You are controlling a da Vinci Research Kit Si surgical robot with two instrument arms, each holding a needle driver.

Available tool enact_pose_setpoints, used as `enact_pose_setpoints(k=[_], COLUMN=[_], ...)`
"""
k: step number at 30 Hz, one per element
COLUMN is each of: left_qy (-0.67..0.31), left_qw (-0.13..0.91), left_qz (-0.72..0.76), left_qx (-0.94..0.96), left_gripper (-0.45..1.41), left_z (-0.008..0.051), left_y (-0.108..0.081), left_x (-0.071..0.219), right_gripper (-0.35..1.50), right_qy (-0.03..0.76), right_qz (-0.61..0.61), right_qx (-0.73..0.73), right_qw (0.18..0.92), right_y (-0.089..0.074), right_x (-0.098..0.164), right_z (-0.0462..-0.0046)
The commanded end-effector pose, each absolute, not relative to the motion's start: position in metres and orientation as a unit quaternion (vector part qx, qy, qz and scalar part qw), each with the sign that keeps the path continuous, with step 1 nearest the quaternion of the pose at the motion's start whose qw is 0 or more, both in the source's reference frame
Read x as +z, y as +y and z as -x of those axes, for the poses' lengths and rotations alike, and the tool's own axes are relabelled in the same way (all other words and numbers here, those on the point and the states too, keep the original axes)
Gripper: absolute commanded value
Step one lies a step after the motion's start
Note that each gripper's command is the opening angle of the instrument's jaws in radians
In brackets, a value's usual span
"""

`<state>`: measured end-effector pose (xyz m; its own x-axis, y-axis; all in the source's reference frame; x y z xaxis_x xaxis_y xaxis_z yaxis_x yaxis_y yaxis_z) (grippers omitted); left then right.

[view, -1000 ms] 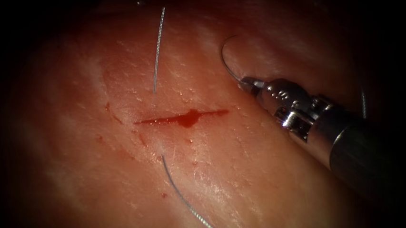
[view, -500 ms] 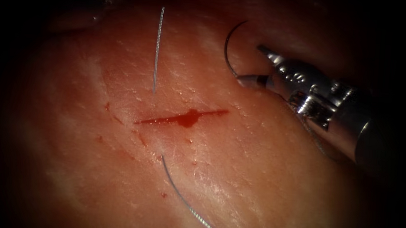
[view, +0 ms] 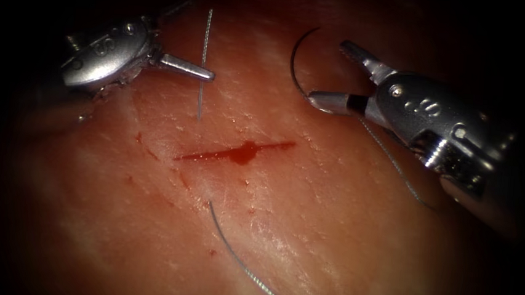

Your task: Wound Closure

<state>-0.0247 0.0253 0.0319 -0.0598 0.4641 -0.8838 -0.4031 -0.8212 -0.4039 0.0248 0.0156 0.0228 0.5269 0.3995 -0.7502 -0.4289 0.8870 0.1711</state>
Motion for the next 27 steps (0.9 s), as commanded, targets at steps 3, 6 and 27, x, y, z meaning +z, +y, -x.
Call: enact_pose_setpoints(k=[3,6,27], left_qy=[-0.042,-0.054,-0.061], left_qw=[0.298,0.299,0.210], left_qz=[0.617,0.615,0.556], left_qx=[0.727,0.727,0.802], left_gripper=[0.79,0.79,0.72], left_z=[0.0250,0.0246,0.0274], left_y=[0.023,0.021,0.011], left_x=[0.033,0.033,0.032], right_gripper=[1.33,1.21,1.09], right_qy=[0.434,0.447,0.504], right_qz=[0.015,0.001,-0.063], right_qx=[0.227,0.228,0.178], right_qw=[0.872,0.865,0.843], right_y=[0.015,0.015,0.010], right_x=[0.024,0.024,0.027], right_z=[-0.0254,-0.0253,-0.0236])
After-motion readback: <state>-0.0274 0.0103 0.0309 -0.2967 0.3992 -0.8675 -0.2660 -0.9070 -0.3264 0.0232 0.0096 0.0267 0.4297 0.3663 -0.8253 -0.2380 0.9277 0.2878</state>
